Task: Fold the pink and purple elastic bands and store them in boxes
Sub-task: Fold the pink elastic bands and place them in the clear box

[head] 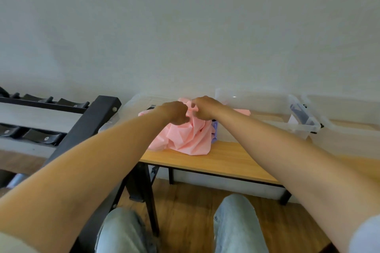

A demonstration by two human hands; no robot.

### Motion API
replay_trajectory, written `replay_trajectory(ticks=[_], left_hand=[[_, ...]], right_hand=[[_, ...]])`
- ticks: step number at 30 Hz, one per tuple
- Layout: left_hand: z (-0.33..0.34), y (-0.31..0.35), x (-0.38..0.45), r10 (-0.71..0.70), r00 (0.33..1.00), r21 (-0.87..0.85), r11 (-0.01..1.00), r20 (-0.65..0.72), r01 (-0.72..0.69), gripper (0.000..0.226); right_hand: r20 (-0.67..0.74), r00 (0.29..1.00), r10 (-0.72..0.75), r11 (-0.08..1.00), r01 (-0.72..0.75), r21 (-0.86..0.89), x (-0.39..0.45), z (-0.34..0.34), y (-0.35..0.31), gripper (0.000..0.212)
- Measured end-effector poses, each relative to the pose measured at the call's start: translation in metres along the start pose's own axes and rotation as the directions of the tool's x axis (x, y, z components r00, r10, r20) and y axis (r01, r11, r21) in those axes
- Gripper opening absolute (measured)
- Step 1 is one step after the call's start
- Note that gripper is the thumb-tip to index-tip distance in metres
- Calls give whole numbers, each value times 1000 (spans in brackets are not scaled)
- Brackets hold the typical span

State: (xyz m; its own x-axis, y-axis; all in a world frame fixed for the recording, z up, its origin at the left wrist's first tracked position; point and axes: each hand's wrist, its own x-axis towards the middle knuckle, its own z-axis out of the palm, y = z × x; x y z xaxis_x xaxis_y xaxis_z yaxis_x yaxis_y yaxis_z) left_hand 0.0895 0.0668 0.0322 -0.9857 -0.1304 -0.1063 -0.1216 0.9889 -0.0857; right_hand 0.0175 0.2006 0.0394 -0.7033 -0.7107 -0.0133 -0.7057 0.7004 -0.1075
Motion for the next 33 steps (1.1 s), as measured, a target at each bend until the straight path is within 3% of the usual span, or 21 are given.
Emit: replay_trajectory(ticks=[3,6,11,14,17,19,21,24,28,33], left_hand=[[15,-1,-12,20,1000,-60,998,6,-19,48],[30,0,-22,10,998,8,1000,-62,-9,46],[57,-1,-29,-79,993,37,996,-93,83,29],[69,-10,-30,-89,985,0,996,-148,90,25],[69,-22,-33,-62,971,-127,991,-233,33,23],[60,-30,-34,-88,936,-270,963,-342,-8,17],[48,-36,-33,-148,877,-411,909,-458,-62,6],[26,-43,-33,-199,803,-537,826,-562,-171,8],[-4,-47,-35,-162,793,-534,813,-588,-230,6],[-27,-43,-37,-84,807,-540,783,-585,-310,9]], right_hand=[[27,998,-54,995,56,-85,-10,7,-18,36],[25,1000,-17,992,20,-122,-11,17,-31,17],[-71,993,98,995,-99,-10,-11,44,-23,35],[-113,992,54,997,-48,54,-17,48,-20,42],[-52,998,-48,992,53,118,-20,51,-18,31],[-44,996,-71,974,79,212,-24,50,-19,36],[-43,997,-68,935,79,347,-25,46,-21,44],[-89,995,-34,883,72,464,-25,34,-24,49],[-195,980,30,762,104,639,-19,13,-26,37],[-67,987,146,587,-32,809,-19,-5,-39,57]])
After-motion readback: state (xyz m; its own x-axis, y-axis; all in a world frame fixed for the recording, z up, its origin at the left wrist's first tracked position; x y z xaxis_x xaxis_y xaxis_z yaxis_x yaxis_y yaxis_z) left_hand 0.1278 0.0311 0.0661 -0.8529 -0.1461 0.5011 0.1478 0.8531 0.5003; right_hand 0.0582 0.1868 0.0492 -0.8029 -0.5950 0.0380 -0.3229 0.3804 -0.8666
